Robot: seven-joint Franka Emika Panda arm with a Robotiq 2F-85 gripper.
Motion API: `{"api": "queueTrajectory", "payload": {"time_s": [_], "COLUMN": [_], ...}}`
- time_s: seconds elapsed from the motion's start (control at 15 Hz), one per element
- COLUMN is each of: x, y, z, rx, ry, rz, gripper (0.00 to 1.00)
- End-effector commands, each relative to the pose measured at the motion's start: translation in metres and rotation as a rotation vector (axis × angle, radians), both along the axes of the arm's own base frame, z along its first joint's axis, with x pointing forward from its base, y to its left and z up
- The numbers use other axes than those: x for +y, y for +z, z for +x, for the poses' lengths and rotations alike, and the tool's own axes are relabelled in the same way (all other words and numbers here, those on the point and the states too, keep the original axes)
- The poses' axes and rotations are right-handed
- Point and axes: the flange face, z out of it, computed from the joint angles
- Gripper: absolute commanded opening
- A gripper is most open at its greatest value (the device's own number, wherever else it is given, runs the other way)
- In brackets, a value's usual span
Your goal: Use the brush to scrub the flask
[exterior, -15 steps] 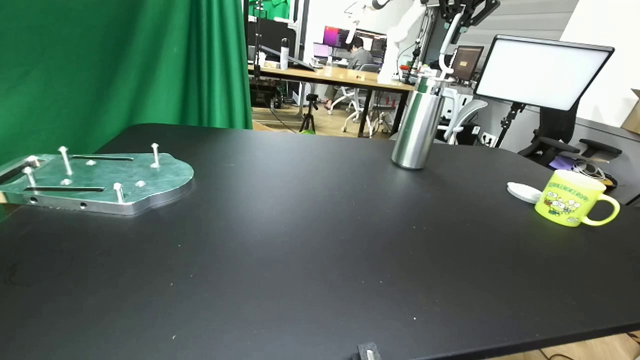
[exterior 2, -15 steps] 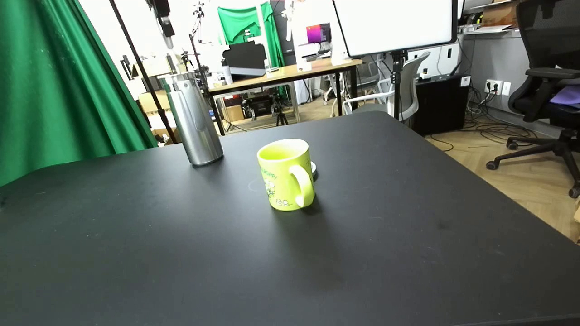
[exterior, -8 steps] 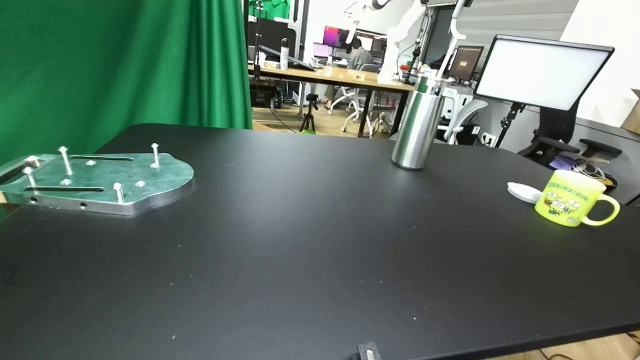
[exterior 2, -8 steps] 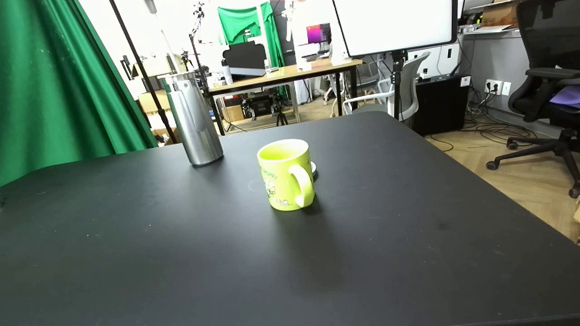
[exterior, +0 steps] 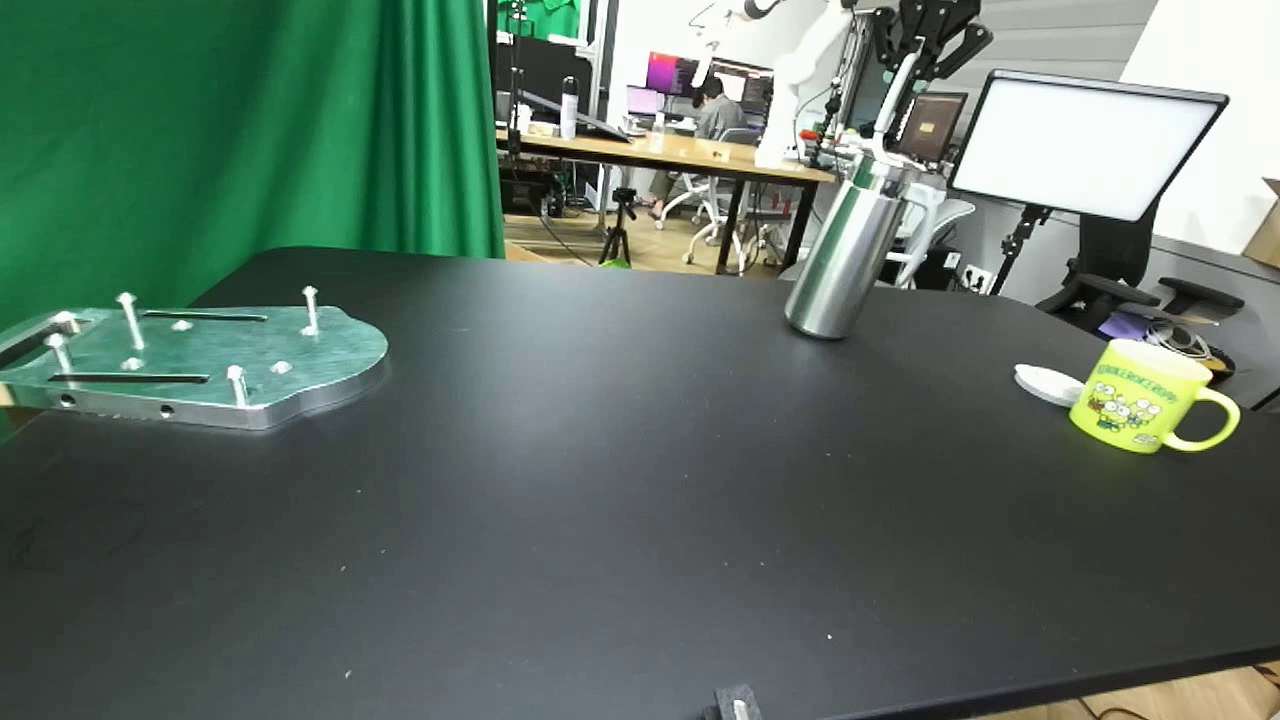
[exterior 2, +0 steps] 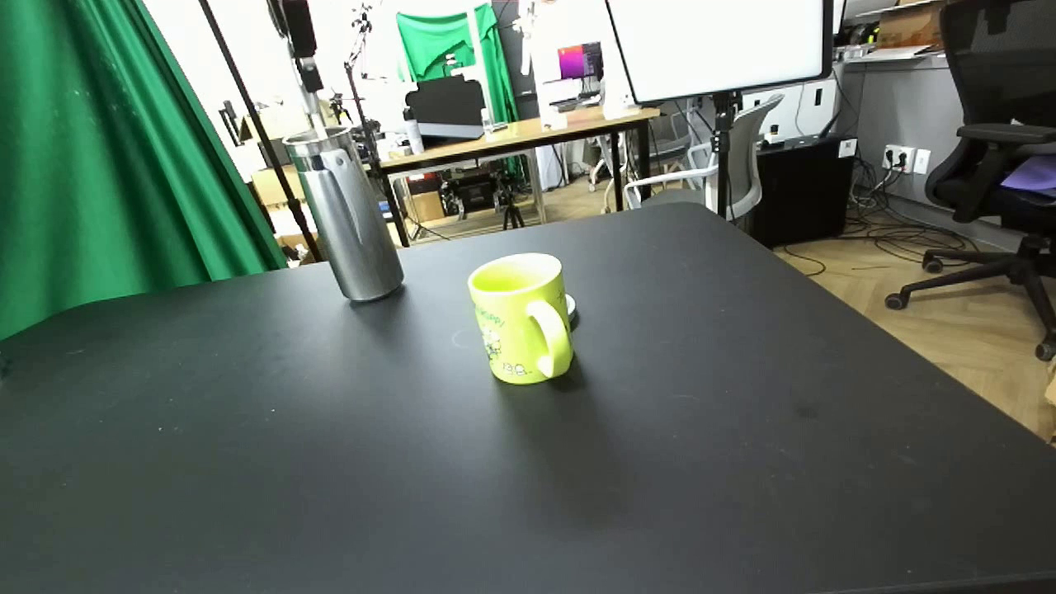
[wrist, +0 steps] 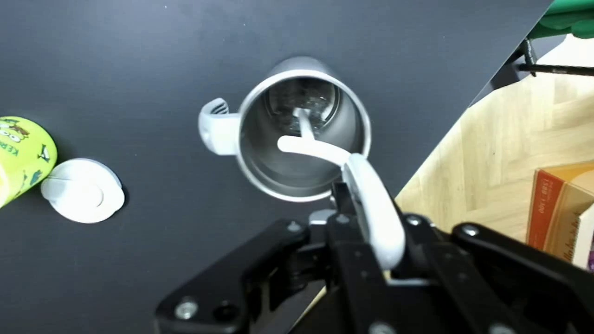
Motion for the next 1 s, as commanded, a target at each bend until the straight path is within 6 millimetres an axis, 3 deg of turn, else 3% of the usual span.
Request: {"api": "queueTrajectory", "payload": {"time_s": [0.0,0.67,0.73,0.8,0.93], "x": [-0.001,0.021,0.022,0.021,0.019], "y": [0.001,0.082,0.085,0.085,0.084], "z": [0.009,-0.022,-0.023,-0.024,-0.024], "rx": [0.008,-0.111,-0.112,-0.107,-0.101], "ry": [-0.015,0.030,0.028,0.032,0.032], "rz": [0.015,-0.035,-0.036,-0.040,-0.045], "gripper": [0.04,0.04,0.40,0.41,0.54]}}
